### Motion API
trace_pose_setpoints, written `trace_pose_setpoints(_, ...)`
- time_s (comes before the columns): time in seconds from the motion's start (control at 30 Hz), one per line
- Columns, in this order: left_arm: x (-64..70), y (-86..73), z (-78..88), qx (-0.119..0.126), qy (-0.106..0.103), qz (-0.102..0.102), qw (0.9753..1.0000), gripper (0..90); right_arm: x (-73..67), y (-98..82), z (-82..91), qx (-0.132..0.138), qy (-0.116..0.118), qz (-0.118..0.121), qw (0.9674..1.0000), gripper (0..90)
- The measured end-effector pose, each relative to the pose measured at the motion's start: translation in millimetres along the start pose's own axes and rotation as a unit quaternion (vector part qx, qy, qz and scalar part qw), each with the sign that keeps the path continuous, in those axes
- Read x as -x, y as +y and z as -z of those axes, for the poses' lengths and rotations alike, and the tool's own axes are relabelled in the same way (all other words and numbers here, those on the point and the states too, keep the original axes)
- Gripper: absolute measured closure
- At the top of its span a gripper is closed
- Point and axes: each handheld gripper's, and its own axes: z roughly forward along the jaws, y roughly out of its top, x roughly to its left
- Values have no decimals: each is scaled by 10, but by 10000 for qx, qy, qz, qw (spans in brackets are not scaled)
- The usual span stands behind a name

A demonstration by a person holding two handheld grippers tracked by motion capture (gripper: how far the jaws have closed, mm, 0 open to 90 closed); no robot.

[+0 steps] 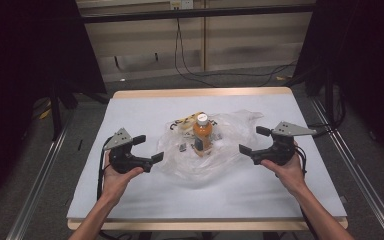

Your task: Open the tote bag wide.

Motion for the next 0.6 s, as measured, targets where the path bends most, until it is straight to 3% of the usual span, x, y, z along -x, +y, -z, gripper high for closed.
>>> trace_pose_setpoints(0.07,54,-27,92,138,212,-99,9996,33,-27,-10,95,72,-33,-13,10000,16)
trace_pose_setpoints(0.17,56,-109,218,338,182,-91,9992,31,-43,-50,207,64,-123,-21,9999,23)
trace_pose_setpoints(0.23,43,-203,293,467,87,52,9989,29,-45,-112,276,103,-161,-128,9997,23)
trace_pose_setpoints(0.3,42,-286,345,396,50,288,9988,28,-63,-178,369,45,-256,-120,9996,27)
trace_pose_setpoints(0.43,61,-370,436,419,192,272,9986,24,-111,-250,513,72,-349,-174,9992,24)
trace_pose_setpoints(0.5,82,-406,470,288,345,202,9988,23,-139,-287,580,85,-427,-59,9990,32)
trace_pose_setpoints(0.6,145,-471,495,208,316,134,9992,23,-175,-336,683,70,-472,-77,9988,27)
